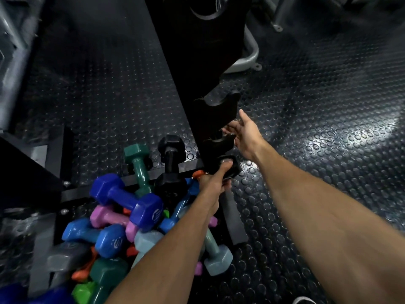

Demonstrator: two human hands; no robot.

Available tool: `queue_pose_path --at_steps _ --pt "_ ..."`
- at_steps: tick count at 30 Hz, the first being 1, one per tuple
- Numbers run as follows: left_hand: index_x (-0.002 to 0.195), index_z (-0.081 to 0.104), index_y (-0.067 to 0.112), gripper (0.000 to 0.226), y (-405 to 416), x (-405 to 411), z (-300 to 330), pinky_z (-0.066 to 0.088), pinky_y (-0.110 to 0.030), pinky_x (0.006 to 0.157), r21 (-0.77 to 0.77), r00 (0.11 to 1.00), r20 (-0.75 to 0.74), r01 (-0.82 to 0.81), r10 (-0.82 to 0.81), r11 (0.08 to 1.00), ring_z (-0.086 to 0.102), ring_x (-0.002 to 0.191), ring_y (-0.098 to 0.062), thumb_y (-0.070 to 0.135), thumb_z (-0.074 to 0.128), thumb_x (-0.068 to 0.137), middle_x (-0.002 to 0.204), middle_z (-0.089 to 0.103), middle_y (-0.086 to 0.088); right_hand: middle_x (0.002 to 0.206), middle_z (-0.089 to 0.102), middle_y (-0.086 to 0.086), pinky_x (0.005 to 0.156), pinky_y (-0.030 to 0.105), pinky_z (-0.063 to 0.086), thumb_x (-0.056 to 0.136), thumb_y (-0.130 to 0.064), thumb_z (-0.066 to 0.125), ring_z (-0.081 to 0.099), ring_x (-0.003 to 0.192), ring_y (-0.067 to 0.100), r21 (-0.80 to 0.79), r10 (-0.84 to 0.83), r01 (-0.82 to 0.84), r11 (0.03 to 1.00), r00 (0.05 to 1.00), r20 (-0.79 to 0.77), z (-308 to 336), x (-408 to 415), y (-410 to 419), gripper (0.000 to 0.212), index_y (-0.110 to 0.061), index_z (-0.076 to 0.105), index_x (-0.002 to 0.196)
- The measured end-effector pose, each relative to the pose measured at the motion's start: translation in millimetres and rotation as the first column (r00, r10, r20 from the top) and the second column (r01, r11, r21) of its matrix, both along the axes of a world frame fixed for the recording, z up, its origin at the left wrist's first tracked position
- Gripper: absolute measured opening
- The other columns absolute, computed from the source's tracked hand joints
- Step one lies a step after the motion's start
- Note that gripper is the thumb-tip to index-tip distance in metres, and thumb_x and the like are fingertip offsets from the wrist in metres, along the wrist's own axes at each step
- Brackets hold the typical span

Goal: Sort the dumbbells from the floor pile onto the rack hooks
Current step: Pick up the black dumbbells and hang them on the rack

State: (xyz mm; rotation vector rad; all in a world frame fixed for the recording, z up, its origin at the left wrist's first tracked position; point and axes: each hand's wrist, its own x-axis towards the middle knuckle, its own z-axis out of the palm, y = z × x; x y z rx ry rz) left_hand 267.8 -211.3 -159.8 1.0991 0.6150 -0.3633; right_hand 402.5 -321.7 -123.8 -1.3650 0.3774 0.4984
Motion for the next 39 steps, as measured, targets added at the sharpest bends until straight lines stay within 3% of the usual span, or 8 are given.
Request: queue_pose_path --at_steps 6,12,16,21,28,32,35,39 --pt "0.114 0.064 0.016 0.054 13.2 6.9 14.7 0.060 -0.041 0.089 0.193 0.988 -0.072 0.150 -0.138 0.970 0.072 0.098 -0.029 0.053 0.079 0.079 0.108 0.075 -0.011 0.122 0.072 -0.001 0.105 0.034 0.044 0.104 -0.059 0.037 0.063 0.119 0.014 -0.063 -0.109 0.111 0.992 0.993 0.039 14.8 -12.5 5.4 0.058 -0.015 0.069 0.125" --pt "0.107 0.073 0.024 0.068 46.7 -2.3 34.6 0.060 -0.034 0.082 0.416 0.944 -0.059 0.320 -0.325 0.851 0.071 0.094 -0.013 0.079 0.073 0.066 0.099 0.076 0.008 0.141 0.063 0.002 0.117 0.039 0.037 0.108 -0.049 0.037 0.057 0.130 0.017 -0.259 -0.400 0.412 0.874 0.911 0.100 24.5 -81.1 0.8 0.053 -0.015 0.059 0.143" --pt "0.070 0.064 0.020 0.048 73.0 -15.7 53.6 0.048 -0.025 0.064 0.548 0.947 0.001 0.268 -0.321 0.792 0.062 0.066 -0.008 0.063 0.062 0.090 0.062 0.063 0.016 0.105 0.065 -0.001 0.095 0.037 0.047 0.109 -0.037 0.043 0.059 0.094 0.014 -0.504 -0.571 0.513 0.695 0.819 0.047 17.0 -140.4 5.0 0.039 -0.011 0.061 0.133" --pt "0.088 0.072 0.019 0.022 110.6 -10.1 64.7 0.058 -0.037 0.075 0.642 0.975 0.059 0.128 -0.215 0.756 0.071 0.084 -0.023 0.040 0.070 0.086 0.083 0.073 0.001 0.107 0.069 0.009 0.087 0.038 0.053 0.103 -0.022 0.056 0.063 0.093 0.024 -0.614 -0.612 0.497 0.613 0.791 0.029 12.9 -189.6 38.3 0.024 -0.007 0.065 0.120" --pt "0.087 0.072 0.021 0.005 164.9 21.5 60.6 0.059 -0.034 0.083 0.715 0.993 0.022 0.067 -0.119 0.696 0.070 0.090 -0.023 0.026 0.072 0.087 0.090 0.074 -0.005 0.082 0.068 -0.004 0.075 0.031 0.049 0.095 -0.035 0.067 0.067 0.085 0.022 -0.625 -0.234 0.235 0.745 0.969 0.085 23.4 -208.0 111.8 0.018 -0.024 0.062 0.080" --pt "0.074 0.066 0.015 0.017 174.5 38.6 43.5 0.050 -0.031 0.068 0.698 0.990 -0.041 0.123 -0.132 0.705 0.060 0.070 -0.018 0.026 0.072 0.086 0.076 0.065 -0.005 0.090 0.064 -0.005 0.073 0.025 0.041 0.091 -0.041 0.072 0.061 0.084 0.015 -0.676 0.097 0.022 0.737 0.986 0.138 18.8 -191.5 146.0 0.024 -0.020 0.064 0.098" --pt "0.073 0.059 0.012 0.022 173.8 50.9 21.3 0.047 -0.030 0.060 0.675 0.983 -0.125 0.186 -0.137 0.714 0.059 0.068 -0.022 0.025 0.073 0.084 0.069 0.059 -0.004 0.111 0.064 0.004 0.087 0.037 0.053 0.080 -0.060 0.076 0.064 0.103 0.023 -0.738 0.184 -0.052 0.672 0.978 0.099 4.4 -174.3 164.2 0.064 -0.012 0.061 0.120" --pt "0.102 0.068 0.003 0.030 167.9 63.9 -10.0 0.060 -0.036 0.077 0.569 0.963 -0.198 0.267 -0.186 0.778 0.071 0.087 -0.027 0.021 0.079 0.080 0.093 0.072 -0.012 0.133 0.056 0.021 0.100 0.049 0.053 0.076 -0.075 0.070 0.057 0.121 0.039 -0.830 0.245 -0.157 0.535 0.969 -0.025 -10.2 -154.4 175.3 0.095 -0.003 0.051 0.136"
